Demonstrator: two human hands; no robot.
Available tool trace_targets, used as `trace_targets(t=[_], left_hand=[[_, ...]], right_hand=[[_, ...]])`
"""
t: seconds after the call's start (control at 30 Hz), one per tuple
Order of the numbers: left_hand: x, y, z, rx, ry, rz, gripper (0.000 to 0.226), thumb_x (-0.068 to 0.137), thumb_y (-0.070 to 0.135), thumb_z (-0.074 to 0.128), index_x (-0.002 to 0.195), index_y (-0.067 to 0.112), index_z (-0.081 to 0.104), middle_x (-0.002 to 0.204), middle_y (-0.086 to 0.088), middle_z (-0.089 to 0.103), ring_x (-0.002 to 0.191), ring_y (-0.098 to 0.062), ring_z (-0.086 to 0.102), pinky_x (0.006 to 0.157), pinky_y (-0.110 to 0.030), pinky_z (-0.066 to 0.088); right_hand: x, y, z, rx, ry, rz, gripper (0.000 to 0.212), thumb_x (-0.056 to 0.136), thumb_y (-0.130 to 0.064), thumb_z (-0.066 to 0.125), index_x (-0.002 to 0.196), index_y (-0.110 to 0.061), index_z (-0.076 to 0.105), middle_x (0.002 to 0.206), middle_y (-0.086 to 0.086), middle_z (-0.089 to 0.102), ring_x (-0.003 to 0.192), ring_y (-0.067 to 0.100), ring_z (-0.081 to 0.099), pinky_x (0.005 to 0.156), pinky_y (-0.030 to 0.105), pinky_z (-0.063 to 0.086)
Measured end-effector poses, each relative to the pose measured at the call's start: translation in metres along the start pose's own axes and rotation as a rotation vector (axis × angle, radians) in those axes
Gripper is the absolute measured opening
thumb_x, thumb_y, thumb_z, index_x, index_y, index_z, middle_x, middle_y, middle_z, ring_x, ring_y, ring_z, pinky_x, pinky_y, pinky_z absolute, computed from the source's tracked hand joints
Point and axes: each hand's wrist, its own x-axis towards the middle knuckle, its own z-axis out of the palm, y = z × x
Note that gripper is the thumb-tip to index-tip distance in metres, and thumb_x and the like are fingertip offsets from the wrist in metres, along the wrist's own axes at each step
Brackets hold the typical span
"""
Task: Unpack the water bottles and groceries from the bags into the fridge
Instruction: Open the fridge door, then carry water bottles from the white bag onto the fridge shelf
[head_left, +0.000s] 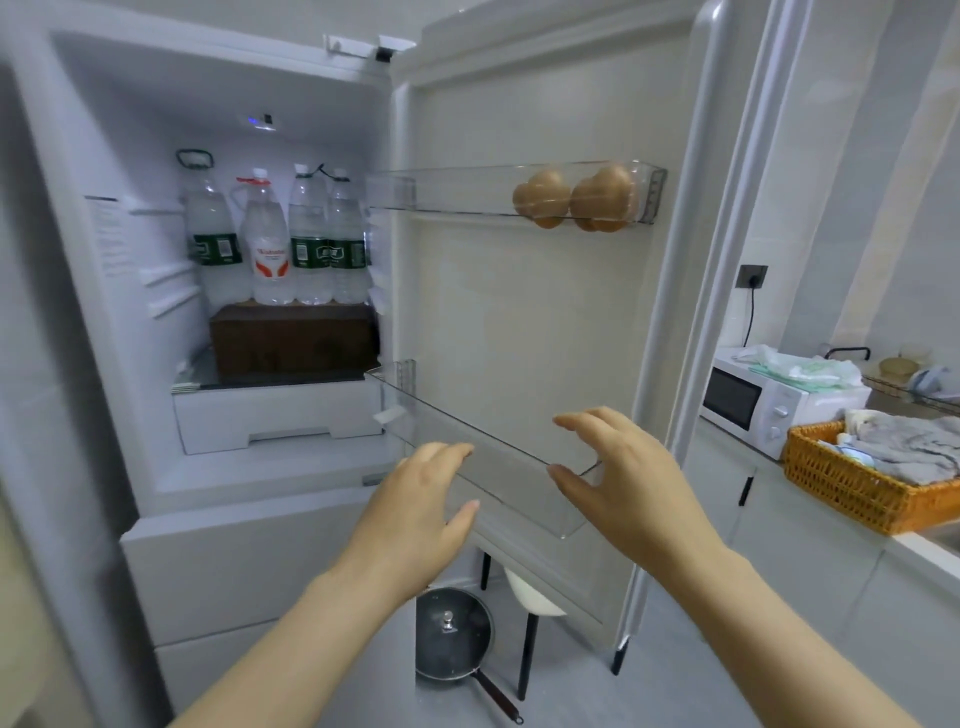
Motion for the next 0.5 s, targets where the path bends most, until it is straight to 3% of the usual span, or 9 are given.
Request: trace_targets(t=[0.23,0.5], left_hand=[[-0.036,-0.051,-0.064,0.060,0.075,-0.045,0.053,0.091,0.027,0.057,0.140,0.021,0.039,0.139,0.009,0.043,0.127,-0.007,0.040,0.094,-0.003,0.017],[-0.078,-0.121,-0.123,0.131,0.111,-0.172,0.054,0.094,0.030,0.052,0.144,0.026,0.033,0.145,0.010,0.036,0.132,-0.005,0.034,0.100,-0.007,0.016]], right_hand=[[0.012,-0.078,0.044,0.078,-0.081,-0.046,0.045,0.090,-0.034,0.061,0.134,-0.026,0.051,0.129,-0.013,0.053,0.120,0.009,0.051,0.095,0.017,0.034],[0.035,-0.164,0.096,0.162,-0.167,-0.133,0.047,0.091,-0.033,0.061,0.135,-0.028,0.049,0.133,-0.014,0.052,0.119,0.008,0.051,0.095,0.016,0.036]])
